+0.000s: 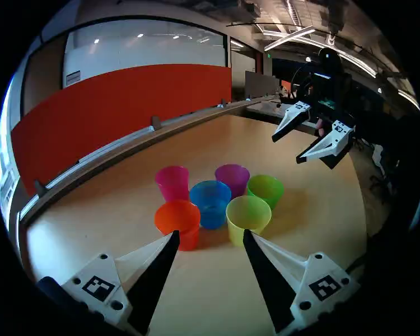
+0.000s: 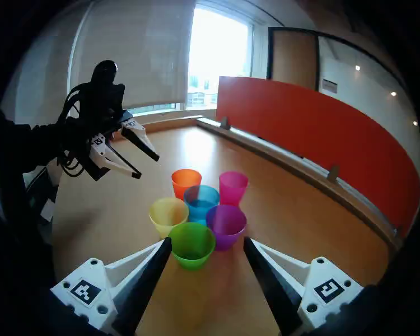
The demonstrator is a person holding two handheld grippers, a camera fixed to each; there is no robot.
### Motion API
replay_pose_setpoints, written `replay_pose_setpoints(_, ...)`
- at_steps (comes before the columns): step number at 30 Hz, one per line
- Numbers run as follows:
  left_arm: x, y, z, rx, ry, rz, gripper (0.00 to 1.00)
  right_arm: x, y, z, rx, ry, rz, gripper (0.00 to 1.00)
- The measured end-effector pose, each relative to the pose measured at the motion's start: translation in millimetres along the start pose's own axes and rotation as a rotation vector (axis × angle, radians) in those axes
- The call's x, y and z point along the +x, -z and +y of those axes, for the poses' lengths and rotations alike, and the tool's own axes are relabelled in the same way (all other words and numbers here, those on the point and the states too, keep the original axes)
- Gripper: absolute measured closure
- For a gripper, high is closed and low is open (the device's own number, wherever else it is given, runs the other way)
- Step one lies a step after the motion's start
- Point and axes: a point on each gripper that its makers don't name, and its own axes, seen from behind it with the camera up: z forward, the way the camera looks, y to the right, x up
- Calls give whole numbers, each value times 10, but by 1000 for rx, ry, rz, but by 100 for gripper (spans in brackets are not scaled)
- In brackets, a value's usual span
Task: Pour water
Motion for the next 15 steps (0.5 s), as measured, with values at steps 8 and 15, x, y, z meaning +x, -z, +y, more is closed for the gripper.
replay_pose_setpoints(8, -94, -72, 6, -17, -4, -23, 16, -130, -105, -29, 11, 1, -30, 0)
replay_pose_setpoints(15, -197, -125, -5, -25, -10, -52, 16, -234, -182, -87, 26, 13, -52, 0)
